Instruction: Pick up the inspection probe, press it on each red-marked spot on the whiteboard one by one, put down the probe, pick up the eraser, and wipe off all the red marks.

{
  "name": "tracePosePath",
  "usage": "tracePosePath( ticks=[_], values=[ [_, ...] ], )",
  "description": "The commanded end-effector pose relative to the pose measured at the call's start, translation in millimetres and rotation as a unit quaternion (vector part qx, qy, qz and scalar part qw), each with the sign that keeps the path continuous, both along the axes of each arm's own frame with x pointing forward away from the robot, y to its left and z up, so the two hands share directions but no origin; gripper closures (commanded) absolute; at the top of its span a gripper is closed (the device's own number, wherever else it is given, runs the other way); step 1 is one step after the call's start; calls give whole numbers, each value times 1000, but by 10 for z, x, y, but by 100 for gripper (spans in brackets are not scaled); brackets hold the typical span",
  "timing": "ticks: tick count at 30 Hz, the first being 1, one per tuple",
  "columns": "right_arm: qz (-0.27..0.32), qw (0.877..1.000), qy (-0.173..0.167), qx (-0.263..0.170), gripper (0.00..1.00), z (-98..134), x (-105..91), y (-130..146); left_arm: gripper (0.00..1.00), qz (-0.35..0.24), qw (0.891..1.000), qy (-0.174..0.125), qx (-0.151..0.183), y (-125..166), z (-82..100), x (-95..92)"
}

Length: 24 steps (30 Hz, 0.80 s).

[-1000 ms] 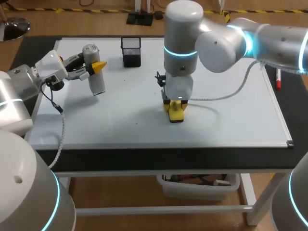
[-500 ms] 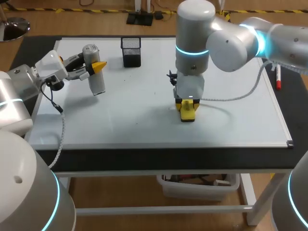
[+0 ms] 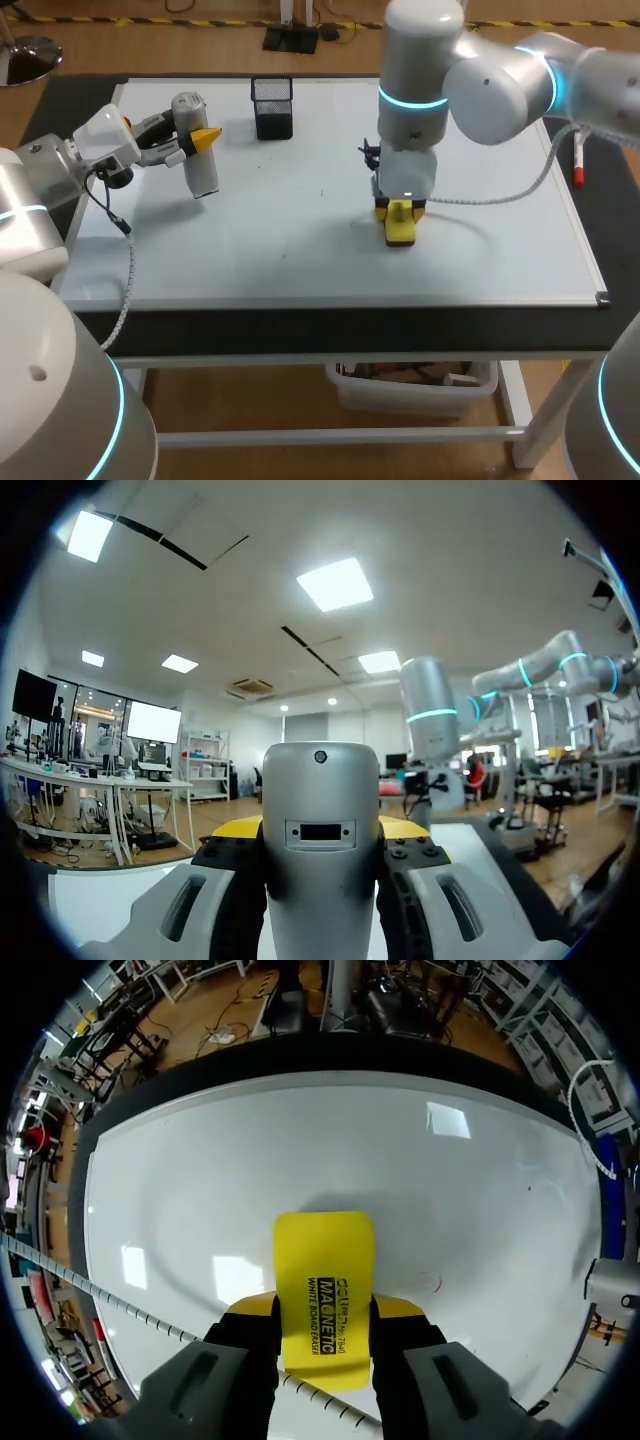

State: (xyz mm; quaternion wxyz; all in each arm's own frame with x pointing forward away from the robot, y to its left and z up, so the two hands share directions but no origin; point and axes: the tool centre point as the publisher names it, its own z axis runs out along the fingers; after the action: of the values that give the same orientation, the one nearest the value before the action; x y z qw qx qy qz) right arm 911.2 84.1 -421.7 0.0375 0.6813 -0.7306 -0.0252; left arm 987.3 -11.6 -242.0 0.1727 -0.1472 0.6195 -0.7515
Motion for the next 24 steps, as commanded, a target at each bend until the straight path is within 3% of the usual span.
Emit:
tracePosePath(
  ticks=[1, 9, 24],
  values=[
    [2, 1000, -8, -1, 100, 213, 67, -155, 100, 1, 1000, -2, -1, -4, -1, -1],
    [-15, 999, -29, -11, 100, 444, 342, -417, 100, 1, 1000, -2, -1, -4, -1, -1],
    [-15, 999, -29, -11, 100, 444, 342, -417, 100, 1, 1000, -2, -1, -4, -1, -1]
  ],
)
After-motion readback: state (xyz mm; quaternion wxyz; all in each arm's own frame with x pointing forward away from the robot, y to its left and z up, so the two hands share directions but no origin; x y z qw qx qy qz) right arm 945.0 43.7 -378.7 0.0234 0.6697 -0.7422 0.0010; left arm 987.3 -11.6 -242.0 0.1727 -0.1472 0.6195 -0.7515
